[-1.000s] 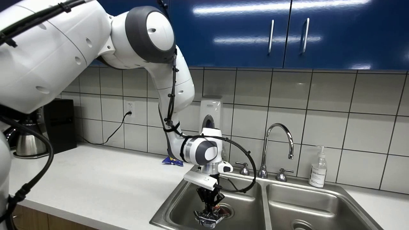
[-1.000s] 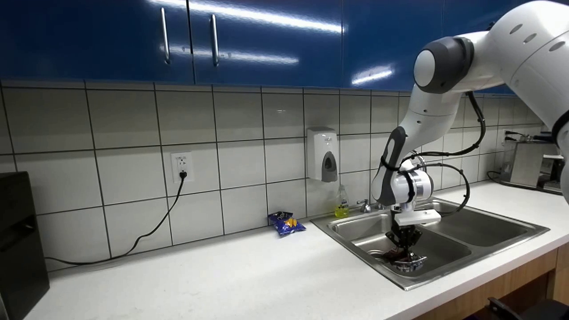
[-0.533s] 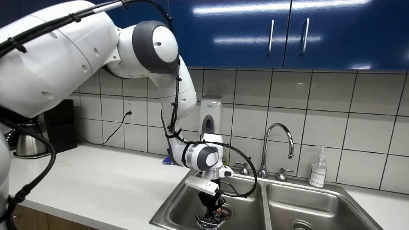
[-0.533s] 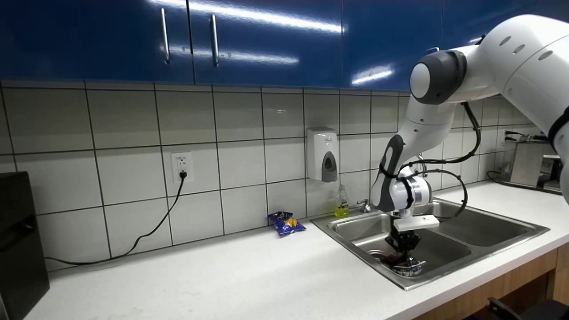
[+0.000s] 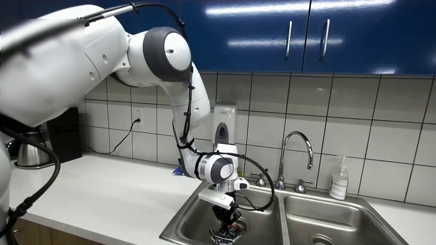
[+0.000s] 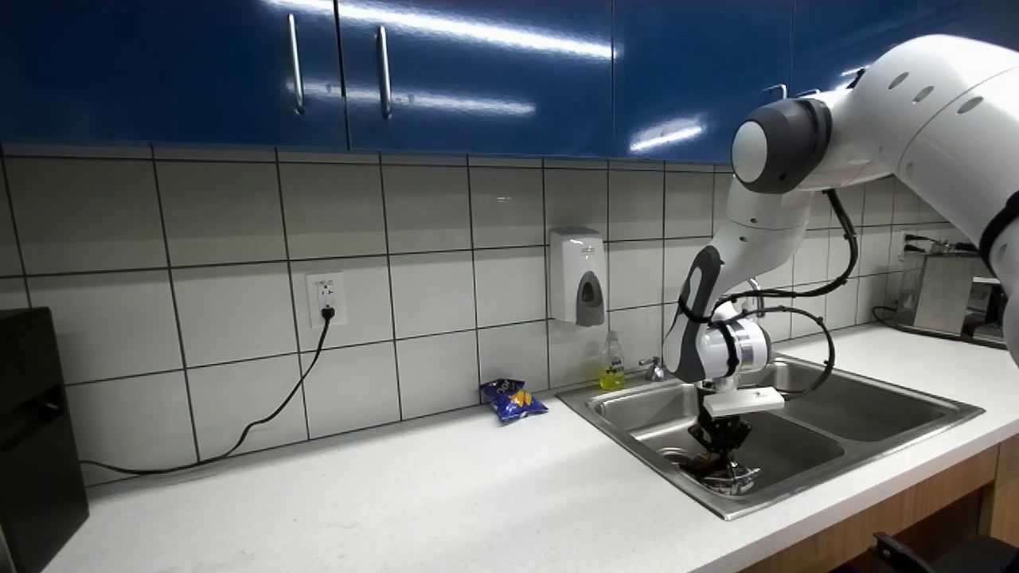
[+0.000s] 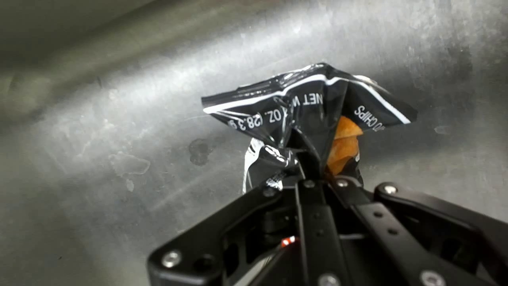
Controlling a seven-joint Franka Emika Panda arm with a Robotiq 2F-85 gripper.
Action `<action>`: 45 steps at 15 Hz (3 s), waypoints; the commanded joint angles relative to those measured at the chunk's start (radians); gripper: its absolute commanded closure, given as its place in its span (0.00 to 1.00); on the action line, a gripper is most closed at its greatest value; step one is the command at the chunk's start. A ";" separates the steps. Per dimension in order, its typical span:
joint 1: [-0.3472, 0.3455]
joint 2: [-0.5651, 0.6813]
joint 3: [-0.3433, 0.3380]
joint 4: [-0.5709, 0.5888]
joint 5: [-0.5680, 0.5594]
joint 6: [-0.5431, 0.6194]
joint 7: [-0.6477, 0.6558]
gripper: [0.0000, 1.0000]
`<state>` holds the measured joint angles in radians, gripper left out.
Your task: Put the black packet inside the sink
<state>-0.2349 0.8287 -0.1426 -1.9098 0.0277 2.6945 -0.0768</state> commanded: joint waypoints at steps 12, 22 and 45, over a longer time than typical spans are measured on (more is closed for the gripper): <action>-0.007 -0.001 0.009 -0.003 -0.008 0.005 -0.005 1.00; -0.005 0.033 0.012 0.000 -0.004 0.032 0.002 1.00; 0.002 -0.014 0.013 -0.039 0.002 0.063 0.010 0.00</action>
<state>-0.2286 0.8611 -0.1391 -1.9144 0.0275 2.7476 -0.0760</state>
